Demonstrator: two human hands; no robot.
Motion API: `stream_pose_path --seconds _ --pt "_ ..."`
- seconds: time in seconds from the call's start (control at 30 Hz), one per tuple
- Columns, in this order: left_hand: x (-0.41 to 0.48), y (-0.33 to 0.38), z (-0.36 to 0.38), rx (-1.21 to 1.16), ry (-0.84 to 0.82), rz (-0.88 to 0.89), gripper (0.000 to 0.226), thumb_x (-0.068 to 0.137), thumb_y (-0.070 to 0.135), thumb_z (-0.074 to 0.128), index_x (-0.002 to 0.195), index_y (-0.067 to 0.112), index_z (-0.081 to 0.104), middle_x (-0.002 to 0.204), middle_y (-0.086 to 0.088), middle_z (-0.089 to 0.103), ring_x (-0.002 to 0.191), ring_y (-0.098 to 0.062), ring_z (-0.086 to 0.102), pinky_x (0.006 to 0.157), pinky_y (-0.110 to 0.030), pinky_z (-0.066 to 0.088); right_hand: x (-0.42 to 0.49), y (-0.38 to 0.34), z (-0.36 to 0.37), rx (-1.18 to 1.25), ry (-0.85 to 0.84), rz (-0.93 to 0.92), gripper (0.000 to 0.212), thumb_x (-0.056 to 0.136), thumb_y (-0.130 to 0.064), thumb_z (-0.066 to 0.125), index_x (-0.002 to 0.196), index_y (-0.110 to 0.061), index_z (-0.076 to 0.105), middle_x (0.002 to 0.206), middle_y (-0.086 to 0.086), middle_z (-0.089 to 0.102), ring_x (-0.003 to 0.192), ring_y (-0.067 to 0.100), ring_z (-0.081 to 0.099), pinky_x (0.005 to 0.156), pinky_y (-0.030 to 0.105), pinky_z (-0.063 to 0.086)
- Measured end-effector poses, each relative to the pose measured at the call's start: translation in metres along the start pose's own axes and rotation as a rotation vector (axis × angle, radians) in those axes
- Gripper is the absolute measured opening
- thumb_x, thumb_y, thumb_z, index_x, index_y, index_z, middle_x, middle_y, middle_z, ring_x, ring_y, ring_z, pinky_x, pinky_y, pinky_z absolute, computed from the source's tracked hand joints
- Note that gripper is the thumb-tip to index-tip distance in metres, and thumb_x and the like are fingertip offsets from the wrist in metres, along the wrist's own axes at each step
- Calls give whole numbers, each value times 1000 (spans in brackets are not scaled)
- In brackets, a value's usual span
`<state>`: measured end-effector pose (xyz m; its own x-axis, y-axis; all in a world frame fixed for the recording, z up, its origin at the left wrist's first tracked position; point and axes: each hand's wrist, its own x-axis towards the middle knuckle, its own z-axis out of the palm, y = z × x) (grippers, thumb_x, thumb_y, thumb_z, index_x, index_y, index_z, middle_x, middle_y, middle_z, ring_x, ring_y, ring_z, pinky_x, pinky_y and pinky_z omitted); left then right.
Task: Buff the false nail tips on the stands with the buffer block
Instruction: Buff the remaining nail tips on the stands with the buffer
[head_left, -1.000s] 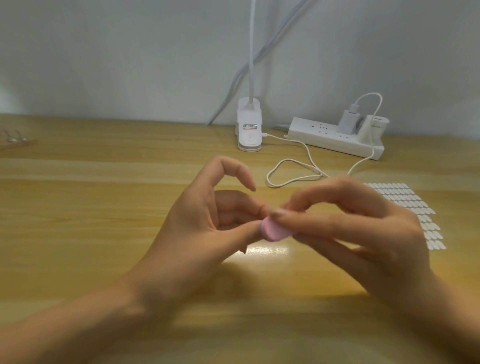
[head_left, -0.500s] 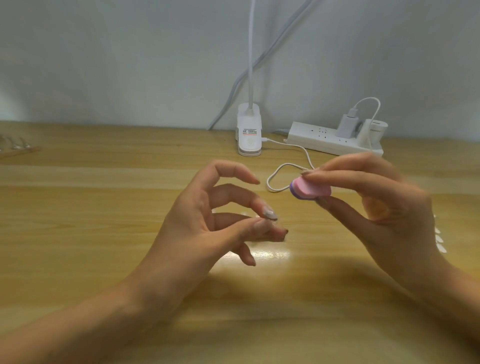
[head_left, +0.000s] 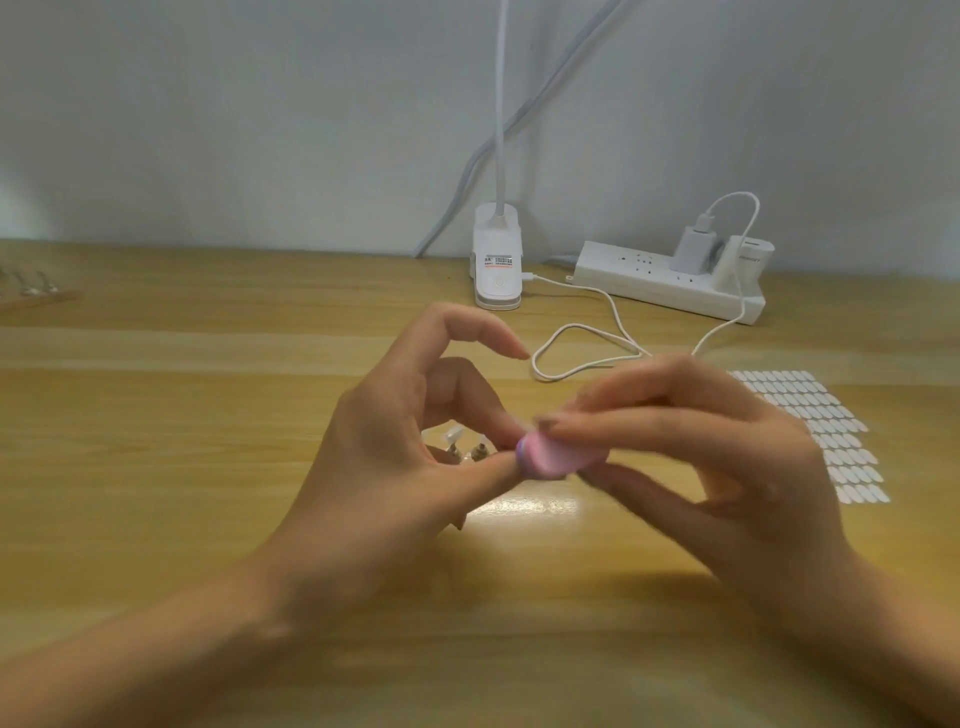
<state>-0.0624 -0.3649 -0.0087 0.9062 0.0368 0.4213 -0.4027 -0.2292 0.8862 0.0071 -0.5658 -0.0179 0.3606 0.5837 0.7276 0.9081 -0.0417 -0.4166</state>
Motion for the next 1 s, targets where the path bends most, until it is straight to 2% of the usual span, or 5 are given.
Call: stream_pose_path --seconds 0.13,0.37,0.47,0.63,1.0 --pt "0 -1 1 41 13 -21 46 69 27 86 105 34 58 68 9 66 65 0 64 48 -13 42 1 0 1 -24 33 8 23 91 -9 70 114 -13 68 106 5 66 102 17 68 85 33 54" --pt "-1 -1 3 -47 -21 -67 46 66 22 84 103 33 60 64 7 65 50 2 57 42 -19 42 -1 -2 1 -76 17 -32 23 93 -12 67 115 -16 68 107 1 66 99 15 67 84 28 53" --pt "-1 -2 3 -58 -21 -91 47 65 19 85 102 34 60 64 5 65 49 0 56 43 -20 43 -1 -1 0 -105 24 -19 22 93 -6 69 114 -12 70 106 3 66 99 15 68 83 30 54" --pt "-2 -1 5 -82 -18 -112 45 62 29 84 100 36 60 62 6 65 50 -3 56 42 -20 42 -2 -4 1 -119 -24 -47 19 93 -11 68 112 -14 73 105 2 66 96 16 68 84 27 52" --pt "0 0 3 -85 -21 -140 47 62 26 86 100 34 60 62 4 65 50 -4 55 42 -21 42 0 -3 -2 -115 -6 -25 21 93 -10 68 114 -12 70 104 5 66 96 18 68 82 30 53"
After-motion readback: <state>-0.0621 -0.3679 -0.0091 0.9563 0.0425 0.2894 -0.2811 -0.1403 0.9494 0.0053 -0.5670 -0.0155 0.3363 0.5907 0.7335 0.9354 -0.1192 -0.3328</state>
